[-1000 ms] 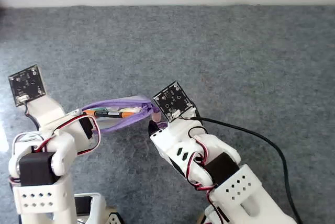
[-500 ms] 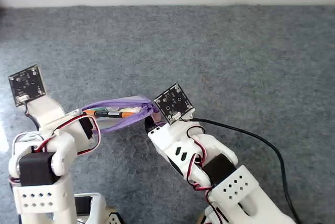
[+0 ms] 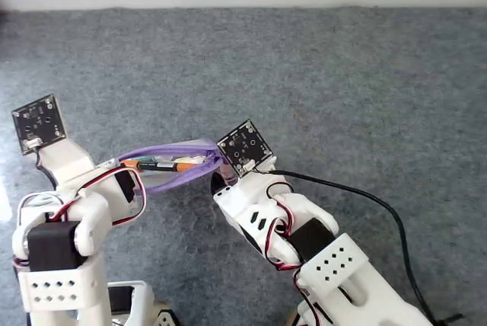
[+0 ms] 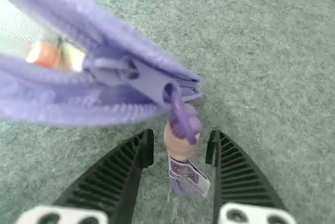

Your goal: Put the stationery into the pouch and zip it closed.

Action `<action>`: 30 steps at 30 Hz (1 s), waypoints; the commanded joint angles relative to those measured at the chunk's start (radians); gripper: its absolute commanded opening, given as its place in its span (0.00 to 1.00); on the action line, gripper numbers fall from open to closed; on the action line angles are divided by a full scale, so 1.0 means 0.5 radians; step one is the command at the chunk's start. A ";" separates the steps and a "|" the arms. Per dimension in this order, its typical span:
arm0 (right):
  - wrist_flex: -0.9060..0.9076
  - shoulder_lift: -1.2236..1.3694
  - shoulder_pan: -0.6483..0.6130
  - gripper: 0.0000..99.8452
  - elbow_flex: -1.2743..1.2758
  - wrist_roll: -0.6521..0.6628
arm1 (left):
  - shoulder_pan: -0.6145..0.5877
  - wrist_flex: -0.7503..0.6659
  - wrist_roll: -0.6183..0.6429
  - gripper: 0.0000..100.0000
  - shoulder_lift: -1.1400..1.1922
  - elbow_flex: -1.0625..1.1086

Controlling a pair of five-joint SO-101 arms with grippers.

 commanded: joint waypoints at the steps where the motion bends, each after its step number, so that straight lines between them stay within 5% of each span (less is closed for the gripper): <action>1: -0.035 0.005 0.008 0.15 -0.064 0.021 | -0.006 -0.046 0.025 0.01 0.012 -0.002; 7: -0.035 0.005 0.051 0.01 -0.117 0.021 | -0.006 -0.046 0.025 0.01 0.012 -0.002; 17: -0.014 -0.011 0.137 0.01 -0.184 0.153 | -0.006 -0.046 0.025 0.01 0.012 -0.002; 30: 0.747 -0.713 0.127 0.01 -0.249 0.218 | -0.006 -0.037 0.025 0.04 0.012 -0.041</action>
